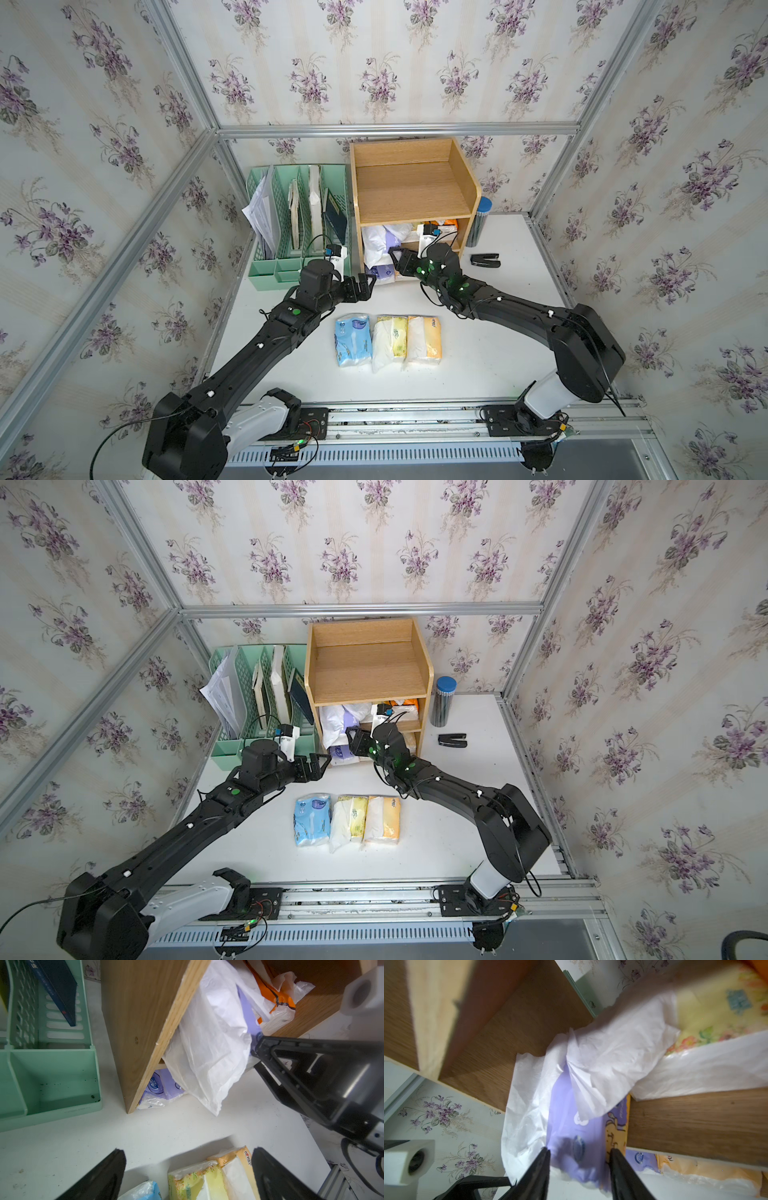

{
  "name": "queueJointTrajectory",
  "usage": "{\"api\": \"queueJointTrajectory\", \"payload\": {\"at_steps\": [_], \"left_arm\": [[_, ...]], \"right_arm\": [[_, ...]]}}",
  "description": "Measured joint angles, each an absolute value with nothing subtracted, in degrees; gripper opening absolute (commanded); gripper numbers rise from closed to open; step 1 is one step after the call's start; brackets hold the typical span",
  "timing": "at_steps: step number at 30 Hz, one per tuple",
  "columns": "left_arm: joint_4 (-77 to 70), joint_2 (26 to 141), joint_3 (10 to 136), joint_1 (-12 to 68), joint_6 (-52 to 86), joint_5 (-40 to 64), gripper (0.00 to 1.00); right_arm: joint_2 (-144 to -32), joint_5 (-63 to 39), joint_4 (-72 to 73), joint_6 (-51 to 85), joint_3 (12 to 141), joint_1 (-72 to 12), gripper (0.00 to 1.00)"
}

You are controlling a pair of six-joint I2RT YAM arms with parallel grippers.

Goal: Remove the tissue boxes from the shelf
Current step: Pick up a box of tissues from the shelf.

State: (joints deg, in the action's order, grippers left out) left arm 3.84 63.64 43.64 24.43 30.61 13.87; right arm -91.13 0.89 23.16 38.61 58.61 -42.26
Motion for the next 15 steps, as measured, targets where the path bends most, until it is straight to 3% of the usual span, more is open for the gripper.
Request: {"api": "queueJointTrajectory", "payload": {"at_steps": [15], "left_arm": [[3.2, 62.3, 43.6, 24.4, 31.8, 14.3, 0.99]], "right_arm": [[-94.3, -7.7, 28.3, 44.1, 58.7, -39.7, 0.65]]}}
